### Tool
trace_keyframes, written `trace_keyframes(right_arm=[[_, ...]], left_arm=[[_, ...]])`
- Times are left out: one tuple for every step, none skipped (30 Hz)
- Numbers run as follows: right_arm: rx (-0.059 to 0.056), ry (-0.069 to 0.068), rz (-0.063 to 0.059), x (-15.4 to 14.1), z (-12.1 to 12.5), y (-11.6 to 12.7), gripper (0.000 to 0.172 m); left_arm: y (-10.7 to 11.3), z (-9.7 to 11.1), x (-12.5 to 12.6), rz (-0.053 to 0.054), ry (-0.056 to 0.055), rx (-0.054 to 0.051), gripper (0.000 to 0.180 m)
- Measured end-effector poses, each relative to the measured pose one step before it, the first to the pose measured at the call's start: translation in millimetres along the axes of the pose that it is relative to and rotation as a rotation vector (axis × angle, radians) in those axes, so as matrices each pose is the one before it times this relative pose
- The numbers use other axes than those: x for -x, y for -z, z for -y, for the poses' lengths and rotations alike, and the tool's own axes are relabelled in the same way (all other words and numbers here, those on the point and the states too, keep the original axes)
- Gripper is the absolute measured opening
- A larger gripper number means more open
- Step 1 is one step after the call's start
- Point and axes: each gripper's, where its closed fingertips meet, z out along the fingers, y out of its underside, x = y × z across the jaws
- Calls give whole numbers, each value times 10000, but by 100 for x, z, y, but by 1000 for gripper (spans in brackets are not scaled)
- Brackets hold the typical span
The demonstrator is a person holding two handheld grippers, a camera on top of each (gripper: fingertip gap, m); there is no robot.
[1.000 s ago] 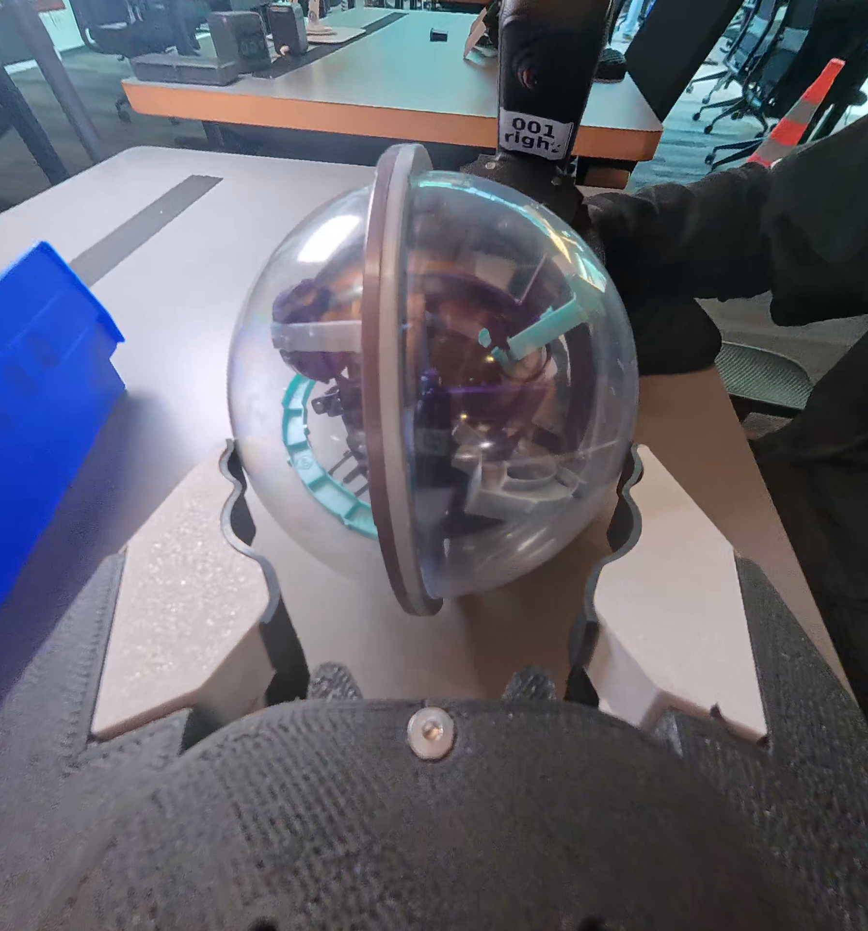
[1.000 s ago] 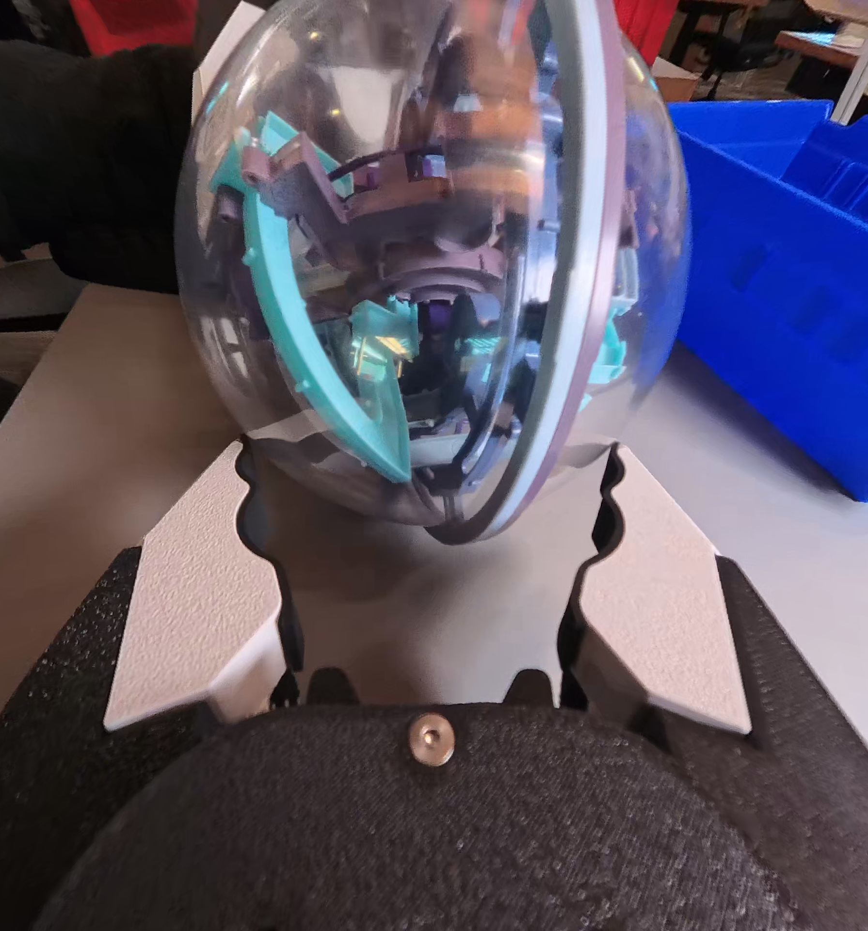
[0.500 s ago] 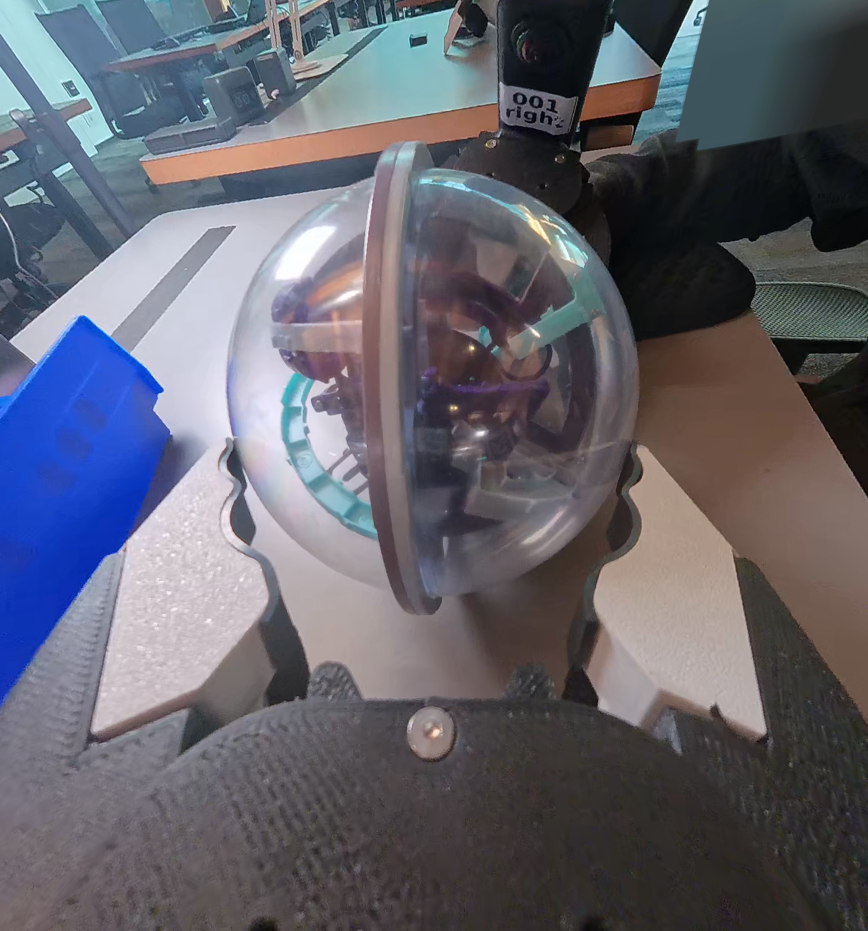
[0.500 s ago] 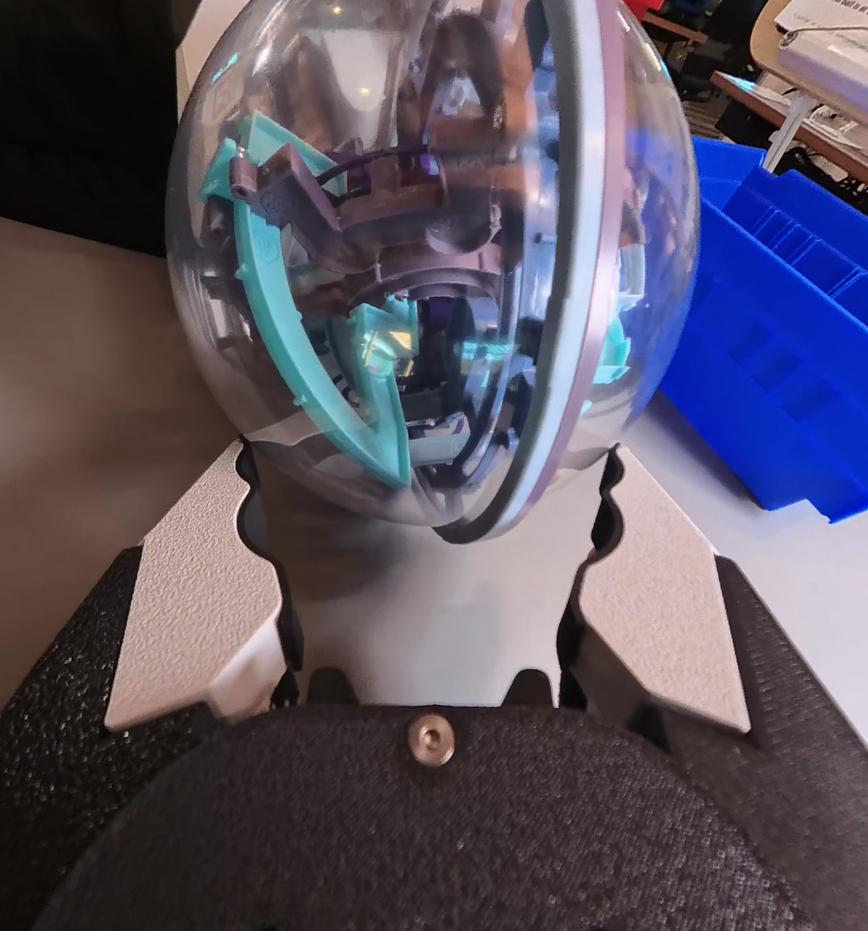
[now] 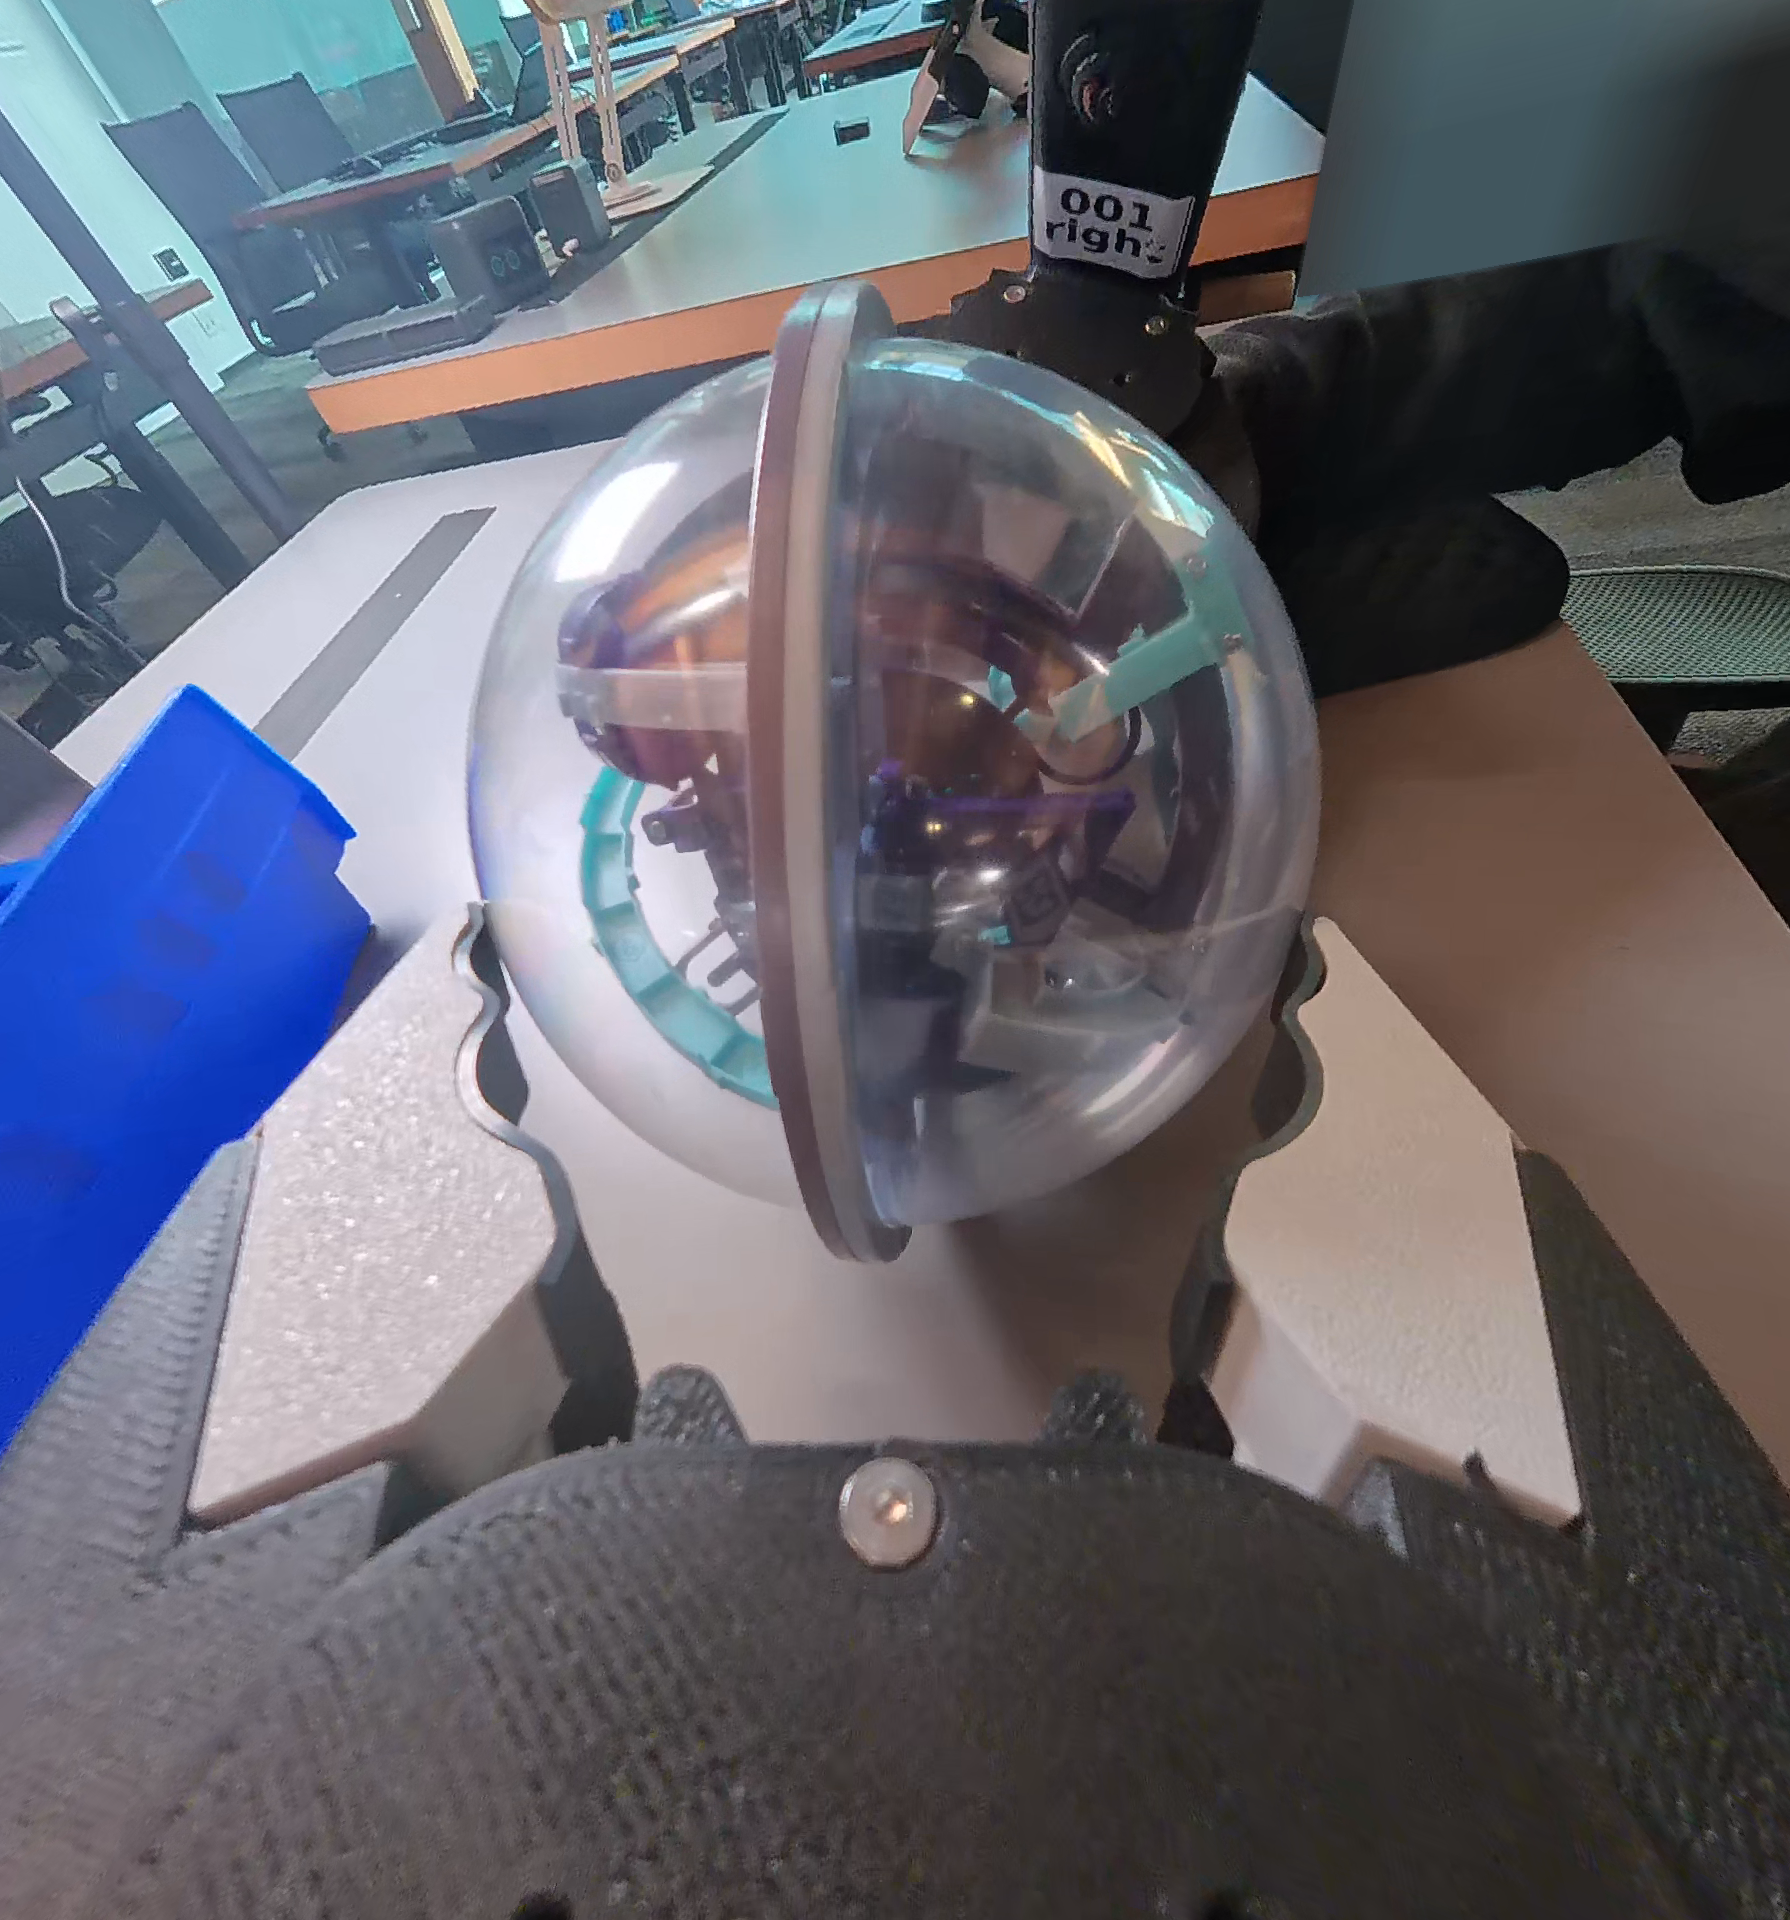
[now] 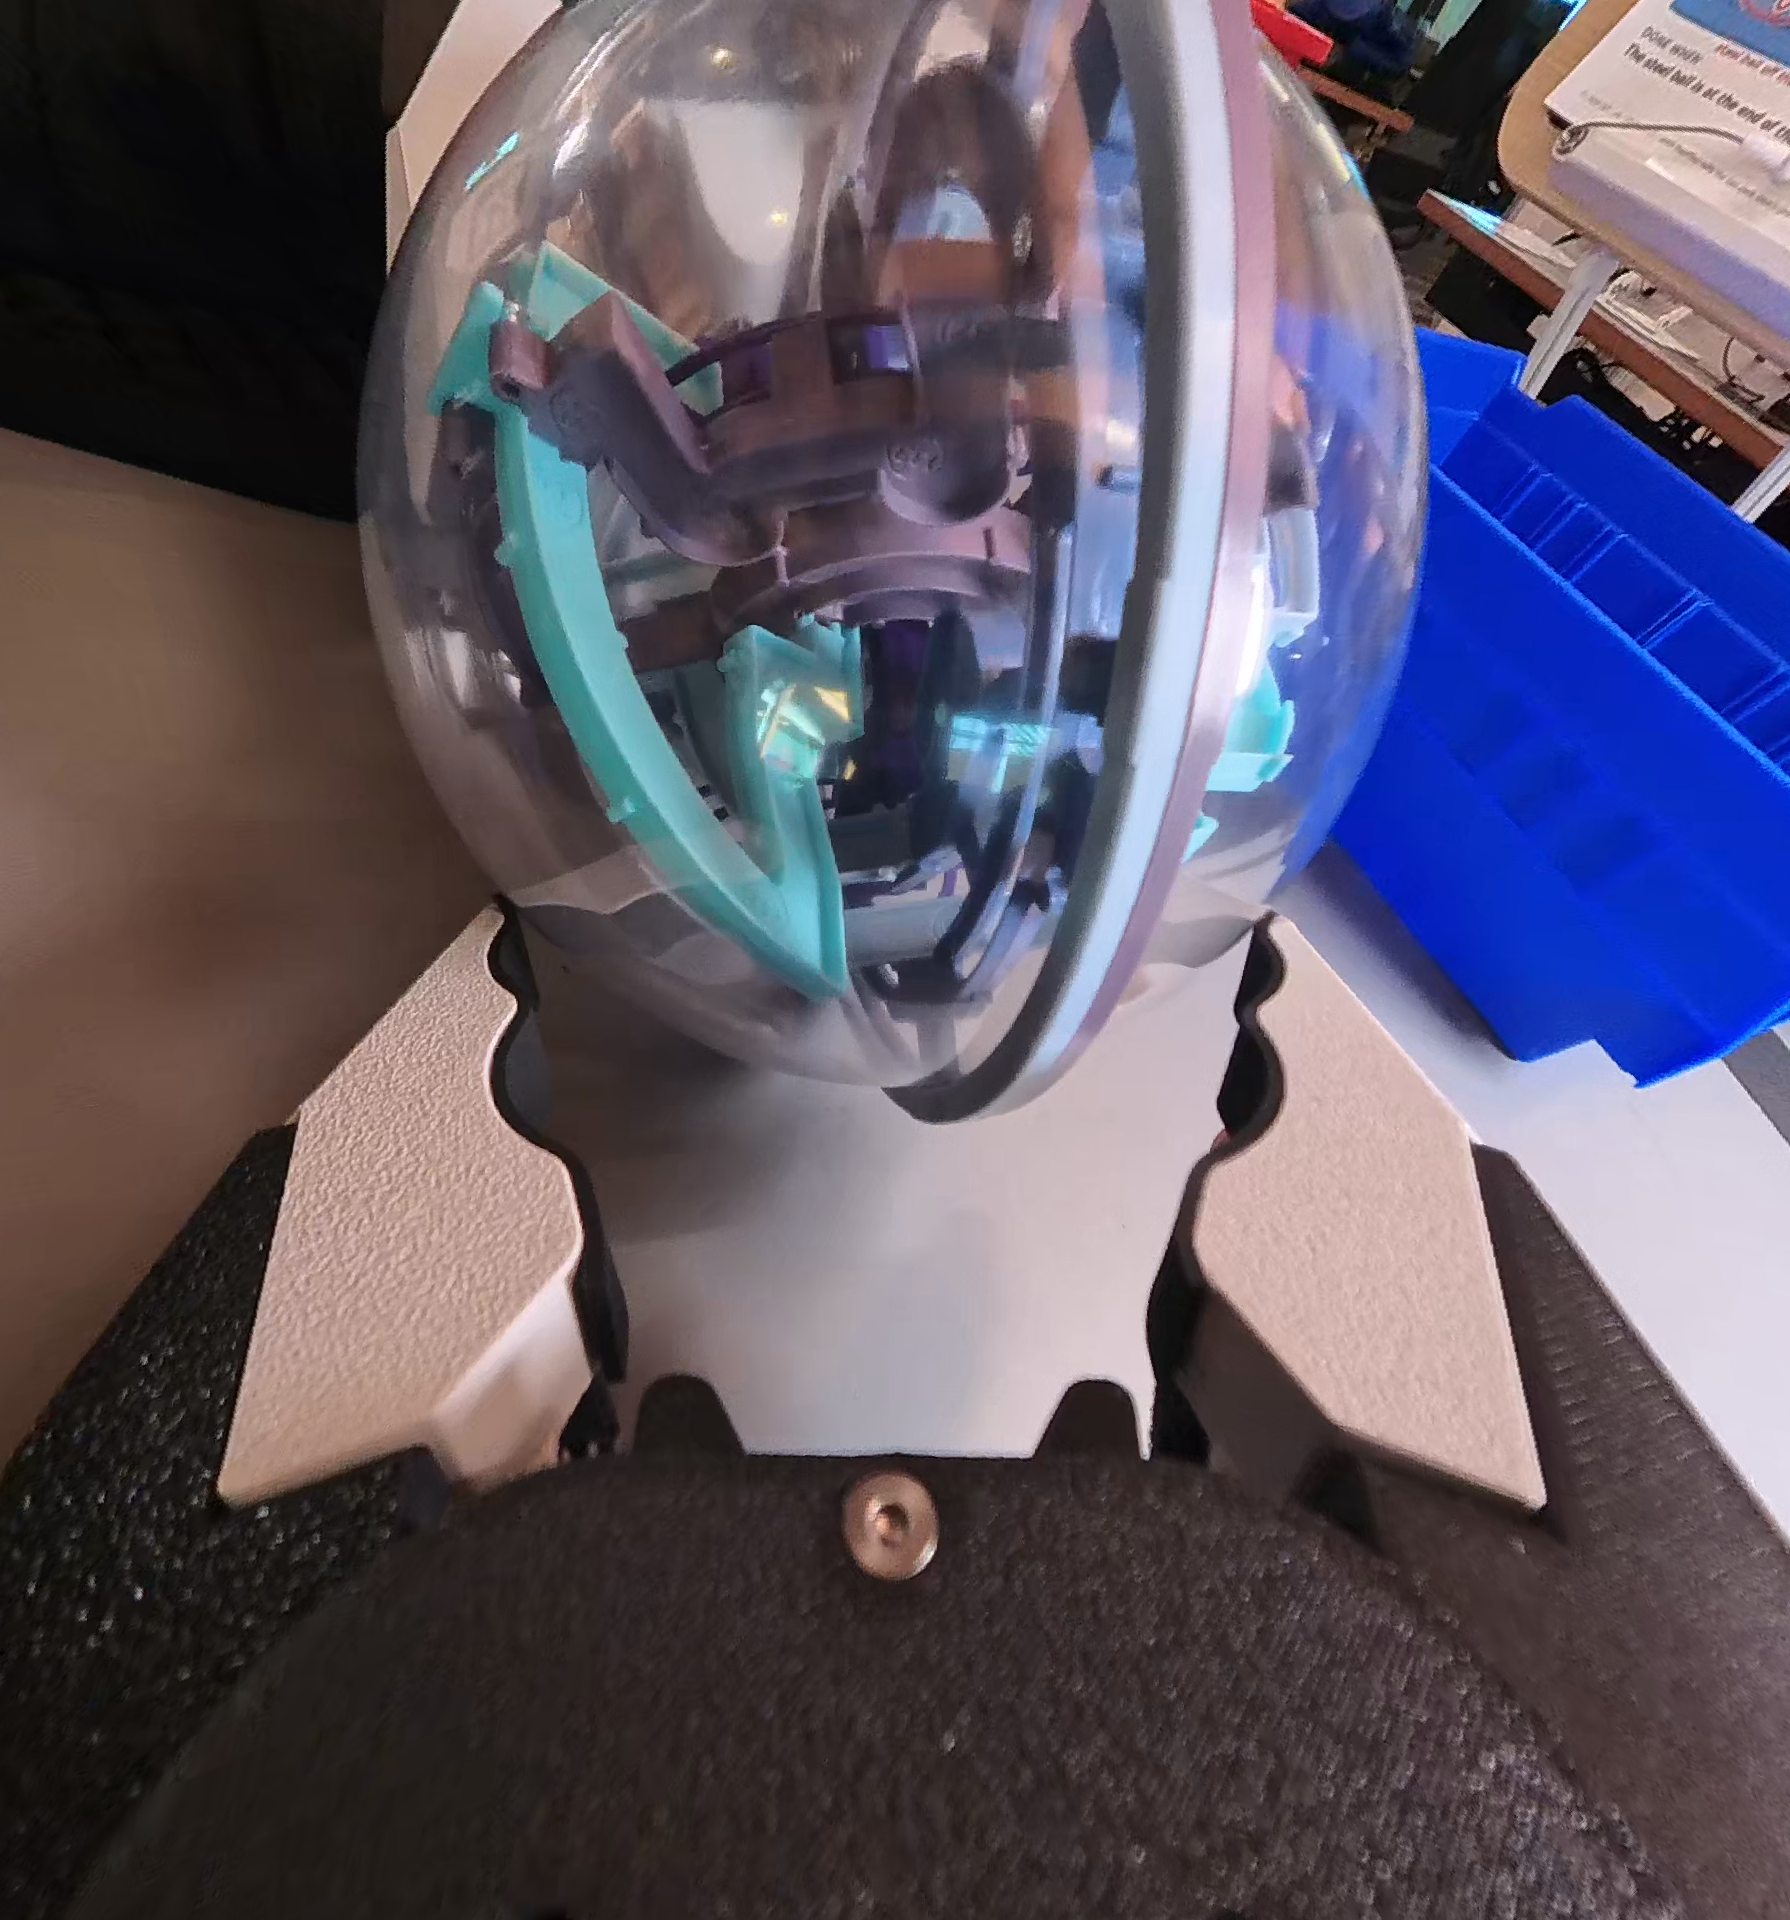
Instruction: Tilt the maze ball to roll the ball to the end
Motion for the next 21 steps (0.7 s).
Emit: trace_keyframes(right_arm=[[-6,37,-20,-26,2,5,130],[-21,33,-15,-10,43,8,130],[-49,21,-9,-12,96,22,130],[-63,2,-3,-2,111,39,130],[-40,-6,-2,-8,80,16,130],[-12,-2,-5,-3,30,16,130],[2,-5,-1,-15,-11,7,130],[11,2,-3,-22,-47,17,130],[19,4,-7,-26,-60,0,130],[23,-6,-3,-26,-73,-17,130],[27,-16,2,-19,-67,-20,130],[22,-20,3,-15,-66,-36,130],[14,-26,9,-5,-46,-38,130],[22,-24,11,-13,-61,-29,129],[32,-9,5,-9,-85,-35,129],[44,4,-1,5,-107,-42,129],[54,6,-2,-7,-106,-49,129],[36,3,0,-4,-84,-29,129],[14,-4,4,0,-45,-17,129],[2,-12,8,-2,-14,-15,129],[-3,-8,4,-7,-10,-9,129]], left_arm=[[-11,-13,3,11,-36,2,142],[8,-41,9,6,-9,6,142],[22,-65,-4,-11,23,17,142],[25,-93,8,-33,56,11,142],[23,-59,15,-27,53,-26,142],[15,-12,17,-11,20,-38,142],[-19,10,5,0,2,-13,142],[-28,23,-2,8,-13,9,142],[-46,42,15,15,-28,8,142],[-21,41,17,14,-23,10,142],[-16,42,16,12,-15,7,142],[1,38,27,9,-9,3,142],[6,38,17,5,8,0,142],[-2,54,4,10,3,-17,142],[0,67,-3,18,-21,-22,142],[-9,75,-6,27,-45,-12,142],[-3,78,-7,25,-45,-7,142],[5,55,-9,15,-33,-2,142],[0,34,1,4,-6,-9,142],[9,17,0,-3,17,-11,142],[2,2,8,-3,11,-6,142]])
